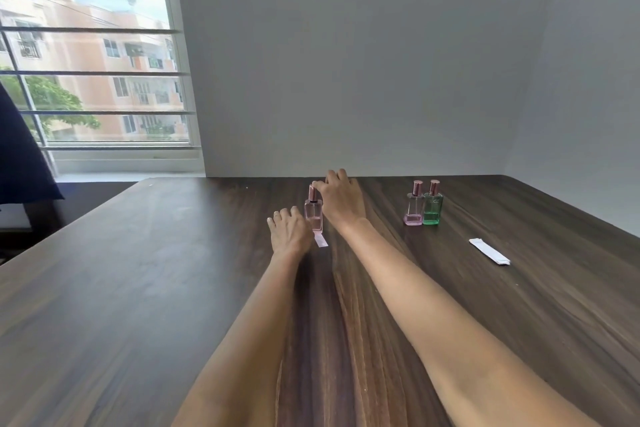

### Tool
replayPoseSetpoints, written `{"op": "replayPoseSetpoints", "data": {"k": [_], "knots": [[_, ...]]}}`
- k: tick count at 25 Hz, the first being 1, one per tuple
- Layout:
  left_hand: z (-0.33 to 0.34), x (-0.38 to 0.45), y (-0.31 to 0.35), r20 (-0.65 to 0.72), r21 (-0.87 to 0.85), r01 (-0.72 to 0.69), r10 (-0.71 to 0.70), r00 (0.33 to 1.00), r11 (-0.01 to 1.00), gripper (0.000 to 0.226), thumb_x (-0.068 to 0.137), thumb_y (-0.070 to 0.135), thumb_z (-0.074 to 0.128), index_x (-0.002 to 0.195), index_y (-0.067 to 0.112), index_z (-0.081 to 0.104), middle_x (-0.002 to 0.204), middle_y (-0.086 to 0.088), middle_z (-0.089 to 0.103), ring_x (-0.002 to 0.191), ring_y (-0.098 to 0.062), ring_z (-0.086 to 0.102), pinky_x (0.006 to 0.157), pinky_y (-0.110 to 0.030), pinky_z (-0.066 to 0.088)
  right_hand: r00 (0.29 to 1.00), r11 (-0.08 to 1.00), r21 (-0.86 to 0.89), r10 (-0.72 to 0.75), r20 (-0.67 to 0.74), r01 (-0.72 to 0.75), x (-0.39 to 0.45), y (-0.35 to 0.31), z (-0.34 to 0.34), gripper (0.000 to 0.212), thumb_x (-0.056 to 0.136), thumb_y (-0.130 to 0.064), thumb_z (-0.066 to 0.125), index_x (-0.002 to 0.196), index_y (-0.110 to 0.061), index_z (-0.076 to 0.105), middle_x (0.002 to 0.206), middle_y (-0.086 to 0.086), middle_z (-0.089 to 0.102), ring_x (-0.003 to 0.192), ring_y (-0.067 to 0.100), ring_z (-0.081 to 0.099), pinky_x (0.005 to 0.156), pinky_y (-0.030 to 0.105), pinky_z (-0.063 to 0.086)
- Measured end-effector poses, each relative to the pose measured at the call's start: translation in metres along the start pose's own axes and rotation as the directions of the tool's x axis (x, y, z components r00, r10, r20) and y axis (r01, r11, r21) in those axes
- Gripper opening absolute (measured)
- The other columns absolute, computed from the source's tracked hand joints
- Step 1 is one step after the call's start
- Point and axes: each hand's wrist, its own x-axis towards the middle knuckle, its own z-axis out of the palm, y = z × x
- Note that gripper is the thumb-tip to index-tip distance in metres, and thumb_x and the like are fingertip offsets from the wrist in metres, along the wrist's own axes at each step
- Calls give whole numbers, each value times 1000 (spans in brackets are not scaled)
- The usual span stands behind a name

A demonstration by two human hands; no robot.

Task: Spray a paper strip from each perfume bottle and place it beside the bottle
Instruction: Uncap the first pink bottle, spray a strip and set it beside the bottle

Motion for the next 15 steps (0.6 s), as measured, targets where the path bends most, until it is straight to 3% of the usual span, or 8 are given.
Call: {"op": "replayPoseSetpoints", "data": {"k": [6, 10, 15], "knots": [[-7, -5, 12, -5, -29, -39, 39, 999, 999, 43, 99, 24, 35, 136, 3, 39, 145, -18, 40, 140, -34, 29, 119, -47, 16, 997, 989, -135, -62, 43, 67, -2, -4, -5, 26, 95, -17, 48, 118, -14, 60, 123, 9, 54, 119, 26, 43, 93, 36, 40], [-9, -6, 10, -10, 9, -36, 36, 999, 999, 41, 98, 26, 35, 131, 1, 42, 143, -20, 42, 139, -36, 31, 118, -48, 18, 992, 985, -152, -73, 99, 88, 2, 0, -13, 29, 95, -20, 49, 122, -17, 59, 126, 9, 54, 122, 28, 41, 97, 40, 38], [-11, -21, 17, -77, 2, -22, 22, 997, 1000, 43, 100, 29, 31, 128, 0, 46, 136, -23, 46, 130, -39, 39, 113, -46, 25, 996, 998, -29, 63, 61, -61, -19, 5, -9, 41, 90, -6, 44, 130, -13, 47, 132, 11, 49, 125, 29, 40, 94, 41, 39]]}}
